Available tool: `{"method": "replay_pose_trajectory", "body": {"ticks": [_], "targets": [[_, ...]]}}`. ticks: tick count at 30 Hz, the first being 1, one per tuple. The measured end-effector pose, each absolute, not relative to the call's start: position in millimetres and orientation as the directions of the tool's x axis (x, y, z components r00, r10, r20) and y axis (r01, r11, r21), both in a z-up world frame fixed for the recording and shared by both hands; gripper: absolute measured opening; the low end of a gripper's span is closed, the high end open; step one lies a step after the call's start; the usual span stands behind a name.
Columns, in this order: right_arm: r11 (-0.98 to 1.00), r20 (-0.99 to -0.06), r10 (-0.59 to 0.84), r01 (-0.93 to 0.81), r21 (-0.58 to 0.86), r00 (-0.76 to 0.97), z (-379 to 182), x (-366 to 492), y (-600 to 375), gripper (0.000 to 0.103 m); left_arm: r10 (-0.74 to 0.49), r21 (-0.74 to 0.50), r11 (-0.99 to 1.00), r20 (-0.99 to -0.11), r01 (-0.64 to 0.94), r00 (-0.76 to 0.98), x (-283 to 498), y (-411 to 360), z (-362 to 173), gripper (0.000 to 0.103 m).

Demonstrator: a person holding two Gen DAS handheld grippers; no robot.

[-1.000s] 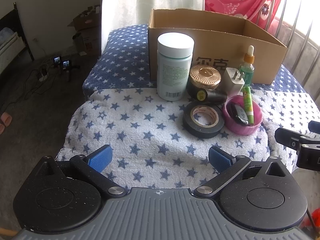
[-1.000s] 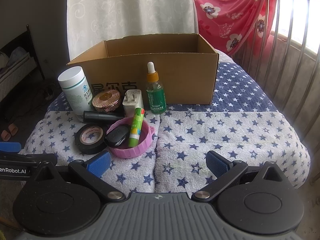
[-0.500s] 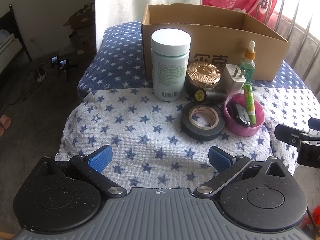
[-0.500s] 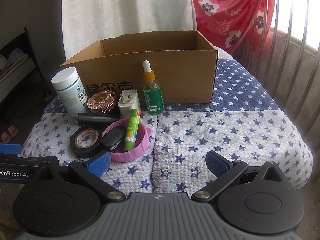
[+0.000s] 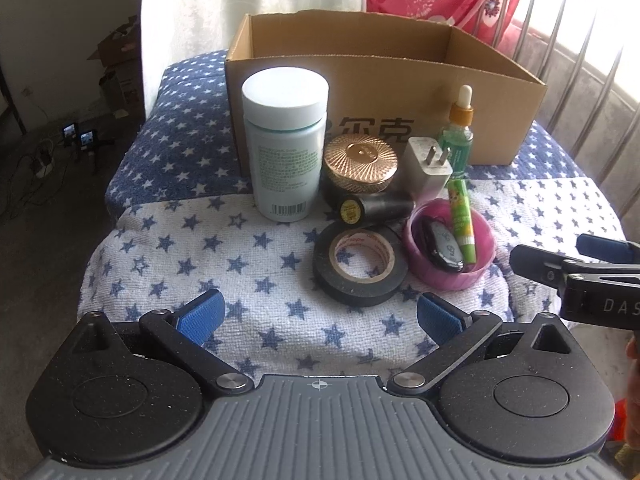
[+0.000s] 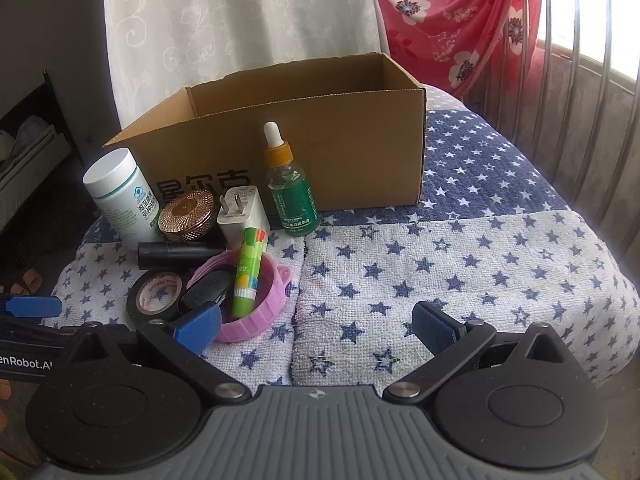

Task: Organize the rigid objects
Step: 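Reach the right gripper to the green glue stick and close on it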

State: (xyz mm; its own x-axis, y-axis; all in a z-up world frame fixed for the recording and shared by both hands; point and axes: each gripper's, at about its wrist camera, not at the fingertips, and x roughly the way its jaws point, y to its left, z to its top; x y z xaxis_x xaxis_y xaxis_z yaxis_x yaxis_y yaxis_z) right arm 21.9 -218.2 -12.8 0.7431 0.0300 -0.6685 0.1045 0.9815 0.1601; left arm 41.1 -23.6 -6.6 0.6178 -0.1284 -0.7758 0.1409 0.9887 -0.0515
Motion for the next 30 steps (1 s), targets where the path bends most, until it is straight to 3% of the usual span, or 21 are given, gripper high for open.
{"method": "replay_pose_trajectory", "body": {"ticks": [9, 16, 19, 24, 30], "targets": [[0.952, -0.574, 0.152, 0.038, 0.305, 0.805, -10, 26, -242, 0.101, -0.301, -0.168, 0.952, -0.681, 0.257, 0.668, 45, -27, 2, 0.103], [0.906, -0.545, 0.3, -0.055, 0.419, 0.783, -7, 43, -248, 0.08, -0.232, -0.011, 0.954, -0.666, 0.301, 0.709, 41, -49, -4, 0.101], [0.886, -0.54, 0.351, -0.084, 0.456, 0.765, -7, 48, -246, 0.071, -0.245, -0.025, 0.951, -0.674, 0.31, 0.697, 42, -49, -7, 0.095], [0.878, -0.543, 0.39, -0.121, 0.464, 0.743, -6, 52, -238, 0.065, -0.254, -0.02, 0.945, -0.669, 0.325, 0.698, 44, -50, -10, 0.085], [0.89, -0.572, 0.377, -0.115, 0.44, 0.728, -9, 63, -238, 0.044, -0.353, -0.078, 0.911, -0.654, 0.404, 0.67, 44, -59, -9, 0.079]]}}
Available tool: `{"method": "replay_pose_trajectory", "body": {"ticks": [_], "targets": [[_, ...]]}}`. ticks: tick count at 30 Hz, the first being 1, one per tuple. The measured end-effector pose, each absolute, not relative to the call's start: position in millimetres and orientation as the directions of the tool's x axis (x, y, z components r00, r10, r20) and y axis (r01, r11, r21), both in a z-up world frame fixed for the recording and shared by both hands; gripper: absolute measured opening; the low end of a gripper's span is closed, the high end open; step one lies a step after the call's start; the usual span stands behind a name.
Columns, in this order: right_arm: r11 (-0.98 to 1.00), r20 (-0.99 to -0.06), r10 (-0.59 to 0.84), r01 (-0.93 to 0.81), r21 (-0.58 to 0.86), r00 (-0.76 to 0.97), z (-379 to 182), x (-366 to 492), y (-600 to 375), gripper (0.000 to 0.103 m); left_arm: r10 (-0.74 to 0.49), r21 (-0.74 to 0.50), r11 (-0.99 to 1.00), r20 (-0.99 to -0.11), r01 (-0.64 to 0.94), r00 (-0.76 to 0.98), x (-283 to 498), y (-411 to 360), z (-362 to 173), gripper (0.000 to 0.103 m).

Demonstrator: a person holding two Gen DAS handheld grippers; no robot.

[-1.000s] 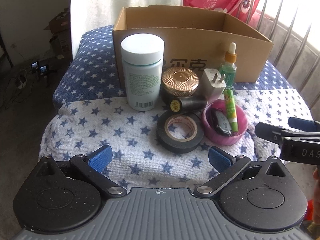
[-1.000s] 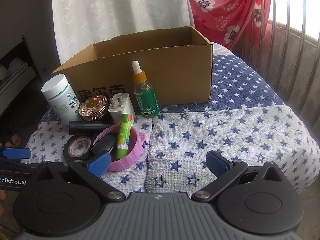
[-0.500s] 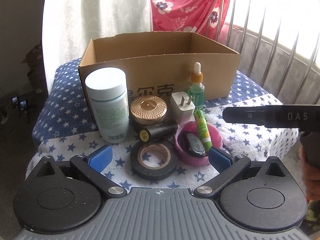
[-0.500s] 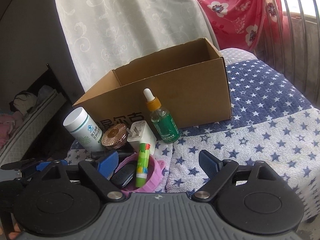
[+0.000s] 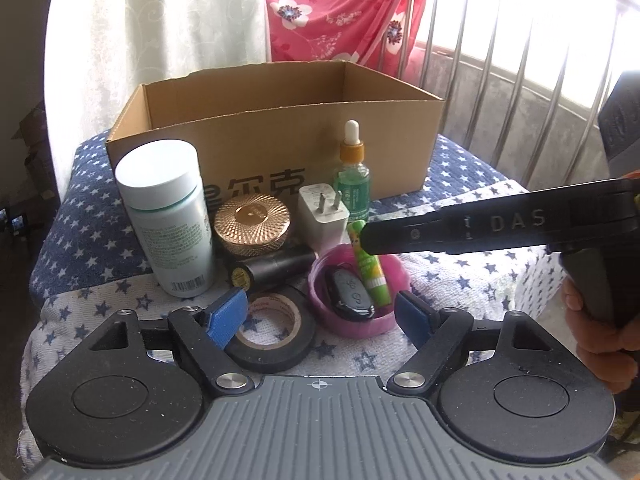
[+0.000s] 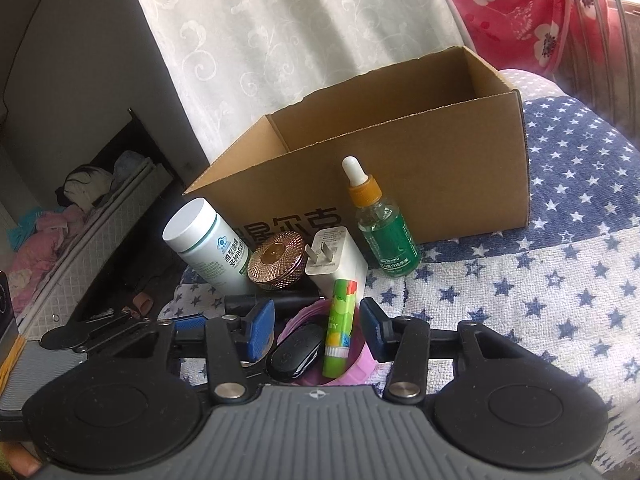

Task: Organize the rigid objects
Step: 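Reach the right gripper to the green glue stick and close on it, then carry the glue stick into the cardboard box and open the right gripper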

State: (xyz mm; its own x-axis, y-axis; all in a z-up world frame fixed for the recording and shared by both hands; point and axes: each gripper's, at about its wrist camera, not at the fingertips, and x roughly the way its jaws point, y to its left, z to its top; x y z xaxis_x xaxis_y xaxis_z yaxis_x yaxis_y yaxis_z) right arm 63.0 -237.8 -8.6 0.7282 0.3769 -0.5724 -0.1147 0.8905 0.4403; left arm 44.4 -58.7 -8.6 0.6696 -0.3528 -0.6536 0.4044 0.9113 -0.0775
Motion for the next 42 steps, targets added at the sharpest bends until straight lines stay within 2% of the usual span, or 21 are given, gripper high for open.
{"method": "replay_pose_trajectory", "body": {"ticks": [4, 6, 10, 11, 13, 18, 29, 42], "targets": [[0.901, -0.584, 0.367, -0.121, 0.416, 0.724, -12, 76, -237, 0.04, -0.409, -0.106, 0.886, -0.638, 0.452, 0.653, 48, -67, -9, 0.062], [0.901, -0.594, 0.373, -0.124, 0.416, 0.713, -15, 84, -237, 0.038, -0.422, -0.113, 0.879, -0.636, 0.464, 0.646, 51, -71, -10, 0.059], [0.894, -0.601, 0.392, -0.132, 0.429, 0.696, -20, 94, -237, 0.027, -0.438, -0.134, 0.873, -0.639, 0.469, 0.632, 61, -76, -12, 0.046], [0.893, -0.602, 0.394, -0.133, 0.431, 0.694, -22, 96, -237, 0.02, -0.442, -0.141, 0.871, -0.642, 0.47, 0.627, 64, -77, -11, 0.044], [0.885, -0.597, 0.404, -0.131, 0.447, 0.693, -23, 97, -240, 0.015, -0.447, -0.149, 0.869, -0.644, 0.472, 0.621, 68, -78, -12, 0.042], [0.878, -0.573, 0.412, -0.142, 0.456, 0.709, -17, 89, -244, 0.014, -0.456, -0.15, 0.862, -0.65, 0.485, 0.608, 74, -81, -14, 0.038], [0.859, -0.533, 0.439, -0.164, 0.485, 0.723, -10, 75, -248, 0.013, -0.43, -0.123, 0.868, -0.67, 0.481, 0.605, 80, -92, -19, 0.017], [0.826, -0.553, 0.477, -0.132, 0.548, 0.683, -27, 92, -257, 0.018, -0.412, -0.102, 0.876, -0.666, 0.472, 0.622, 80, -95, -22, 0.015]]}}
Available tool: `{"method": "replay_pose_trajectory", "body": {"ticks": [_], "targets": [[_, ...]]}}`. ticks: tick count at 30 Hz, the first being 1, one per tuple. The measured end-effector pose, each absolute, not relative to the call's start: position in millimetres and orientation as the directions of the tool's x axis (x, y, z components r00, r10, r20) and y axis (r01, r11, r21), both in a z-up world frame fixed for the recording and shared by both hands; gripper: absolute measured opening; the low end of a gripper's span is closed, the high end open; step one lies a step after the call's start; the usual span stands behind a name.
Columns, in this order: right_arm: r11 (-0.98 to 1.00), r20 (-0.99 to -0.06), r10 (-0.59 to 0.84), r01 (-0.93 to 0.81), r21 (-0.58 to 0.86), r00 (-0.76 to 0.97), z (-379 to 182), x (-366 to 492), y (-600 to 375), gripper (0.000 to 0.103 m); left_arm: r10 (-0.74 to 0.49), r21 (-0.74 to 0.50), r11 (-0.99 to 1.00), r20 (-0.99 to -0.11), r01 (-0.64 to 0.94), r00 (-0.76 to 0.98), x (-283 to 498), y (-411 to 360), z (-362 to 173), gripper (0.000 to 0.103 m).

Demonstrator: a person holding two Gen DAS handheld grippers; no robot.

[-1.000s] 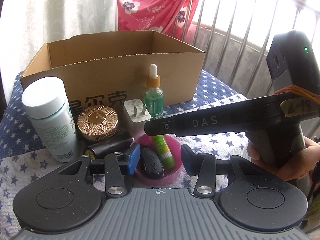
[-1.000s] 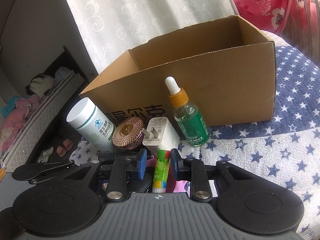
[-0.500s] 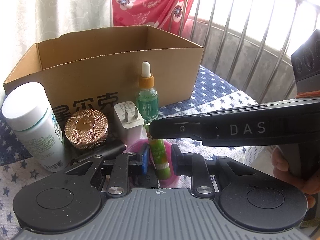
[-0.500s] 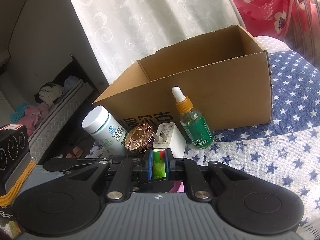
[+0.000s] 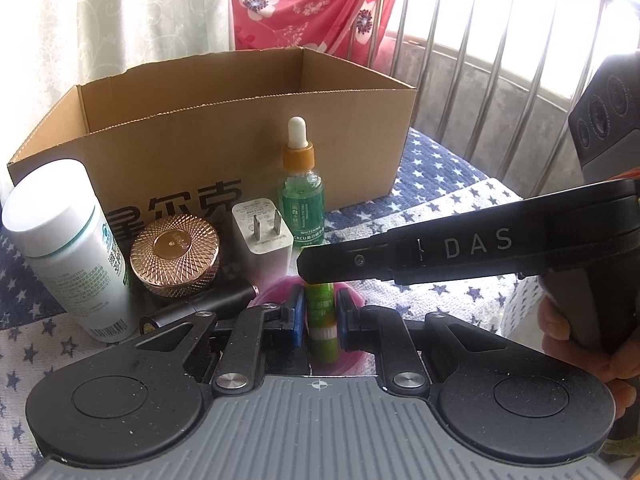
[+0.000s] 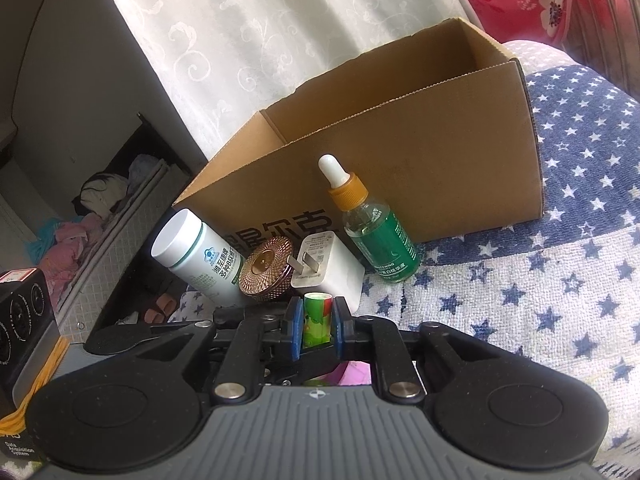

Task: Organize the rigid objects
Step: 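Carry the glue stick into the cardboard box and open the right gripper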

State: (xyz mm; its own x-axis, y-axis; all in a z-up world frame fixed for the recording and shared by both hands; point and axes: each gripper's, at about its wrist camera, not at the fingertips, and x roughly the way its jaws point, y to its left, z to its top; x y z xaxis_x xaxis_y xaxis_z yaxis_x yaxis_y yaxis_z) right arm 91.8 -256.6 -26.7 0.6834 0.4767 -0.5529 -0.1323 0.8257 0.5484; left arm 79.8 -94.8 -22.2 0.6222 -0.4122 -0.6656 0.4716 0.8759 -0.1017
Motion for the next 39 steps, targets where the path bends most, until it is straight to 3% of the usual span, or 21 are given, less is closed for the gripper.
{"method": "replay_pose_trajectory", "body": {"ticks": [10, 21, 25, 31, 39], "targets": [[0.822, -0.532, 0.485, -0.154, 0.549, 0.694, -15, 85, -253, 0.017, -0.434, -0.095, 0.867, -0.628, 0.49, 0.646, 72, -90, -11, 0.015], [0.848, -0.451, 0.511, -0.344, 0.402, 0.732, 89, 114, -217, 0.017, -0.423, -0.057, 0.89, -0.475, 0.452, 0.772, 78, -52, 73, 0.015], [0.816, -0.507, 0.569, -0.371, 0.442, 0.648, 105, 181, -207, 0.017, -0.369, -0.09, 0.918, -0.55, 0.386, 0.749, 129, -34, 90, 0.015], [0.805, -0.654, 0.589, -0.275, 0.525, 0.475, 89, 287, -201, 0.017, -0.301, -0.116, 0.945, -0.677, 0.307, 0.671, 208, -19, 72, 0.017], [0.857, -0.796, 0.516, -0.182, 0.483, 0.316, 36, 354, -185, 0.016, -0.253, -0.127, 0.962, -0.744, 0.24, 0.619, 239, 2, 42, 0.021]]}}
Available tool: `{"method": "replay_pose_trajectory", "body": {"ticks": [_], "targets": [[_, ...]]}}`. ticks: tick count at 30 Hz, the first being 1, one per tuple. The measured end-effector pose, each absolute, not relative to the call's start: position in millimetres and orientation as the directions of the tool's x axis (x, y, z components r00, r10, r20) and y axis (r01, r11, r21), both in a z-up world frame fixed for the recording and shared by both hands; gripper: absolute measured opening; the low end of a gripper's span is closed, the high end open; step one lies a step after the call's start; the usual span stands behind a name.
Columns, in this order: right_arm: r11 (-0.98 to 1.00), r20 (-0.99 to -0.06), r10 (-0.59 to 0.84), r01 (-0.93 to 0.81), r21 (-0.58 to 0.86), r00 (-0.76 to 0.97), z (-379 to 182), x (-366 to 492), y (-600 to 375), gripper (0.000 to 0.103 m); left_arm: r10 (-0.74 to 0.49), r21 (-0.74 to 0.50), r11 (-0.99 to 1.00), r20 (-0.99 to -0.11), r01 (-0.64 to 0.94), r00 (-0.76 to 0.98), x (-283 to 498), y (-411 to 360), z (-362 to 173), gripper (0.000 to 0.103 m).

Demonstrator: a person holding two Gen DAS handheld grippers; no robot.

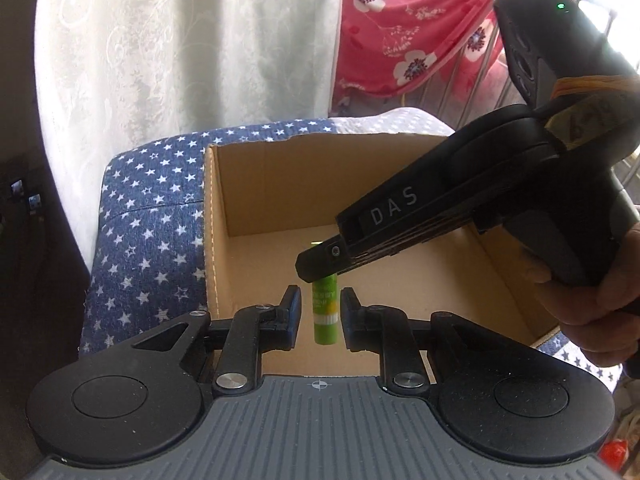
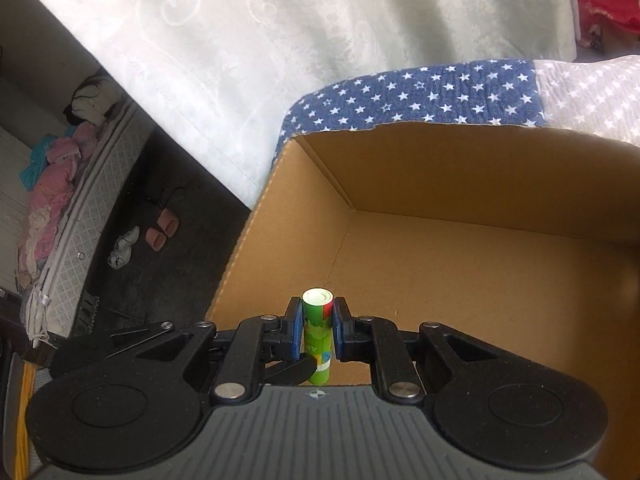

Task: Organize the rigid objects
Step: 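Carry the glue stick into the cardboard box and open the right gripper, then return the right gripper to the pink lid and grasp the black key fob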

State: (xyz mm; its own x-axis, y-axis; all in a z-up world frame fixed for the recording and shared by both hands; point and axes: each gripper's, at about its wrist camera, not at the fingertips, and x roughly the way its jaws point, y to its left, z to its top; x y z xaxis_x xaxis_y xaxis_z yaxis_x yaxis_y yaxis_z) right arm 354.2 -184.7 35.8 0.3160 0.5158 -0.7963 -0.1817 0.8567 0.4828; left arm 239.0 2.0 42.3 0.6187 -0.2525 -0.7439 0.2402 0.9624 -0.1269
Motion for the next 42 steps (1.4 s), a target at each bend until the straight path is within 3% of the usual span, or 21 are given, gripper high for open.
{"method": "replay_pose_trajectory", "body": {"ticks": [7, 14, 24, 27, 29, 36, 42], "targets": [[0.887, -0.847, 0.462, -0.127, 0.444, 0.263, 7, 393, -172, 0.018, -0.229, -0.123, 0.971, -0.732, 0.206, 0.642, 248, 15, 45, 0.023], [0.871, -0.807, 0.487, -0.116, 0.477, 0.334, 34, 380, -198, 0.02, -0.255, -0.145, 0.966, -0.687, 0.216, 0.681, 235, 16, 60, 0.027], [0.834, -0.657, 0.53, -0.193, 0.516, 0.536, 126, 256, -265, 0.021, -0.33, -0.145, 0.941, -0.58, 0.305, 0.745, 158, 6, 94, 0.036], [0.838, -0.613, 0.521, -0.222, 0.498, 0.594, 136, 204, -279, 0.034, -0.375, -0.146, 0.922, -0.567, 0.359, 0.733, 129, -1, 92, 0.038], [0.842, -0.597, 0.514, -0.228, 0.489, 0.615, 130, 175, -282, 0.048, -0.395, -0.144, 0.911, -0.573, 0.387, 0.718, 110, -7, 84, 0.039], [0.761, -0.605, 0.611, -0.169, 0.626, 0.51, 51, 124, -270, 0.048, -0.474, -0.176, 0.856, -0.643, 0.486, 0.602, 63, -40, 35, 0.038], [0.747, -0.667, 0.628, -0.073, 0.66, 0.4, -4, 131, -252, 0.048, -0.444, -0.143, 0.86, -0.682, 0.489, 0.581, 51, -64, 8, 0.036]]}}
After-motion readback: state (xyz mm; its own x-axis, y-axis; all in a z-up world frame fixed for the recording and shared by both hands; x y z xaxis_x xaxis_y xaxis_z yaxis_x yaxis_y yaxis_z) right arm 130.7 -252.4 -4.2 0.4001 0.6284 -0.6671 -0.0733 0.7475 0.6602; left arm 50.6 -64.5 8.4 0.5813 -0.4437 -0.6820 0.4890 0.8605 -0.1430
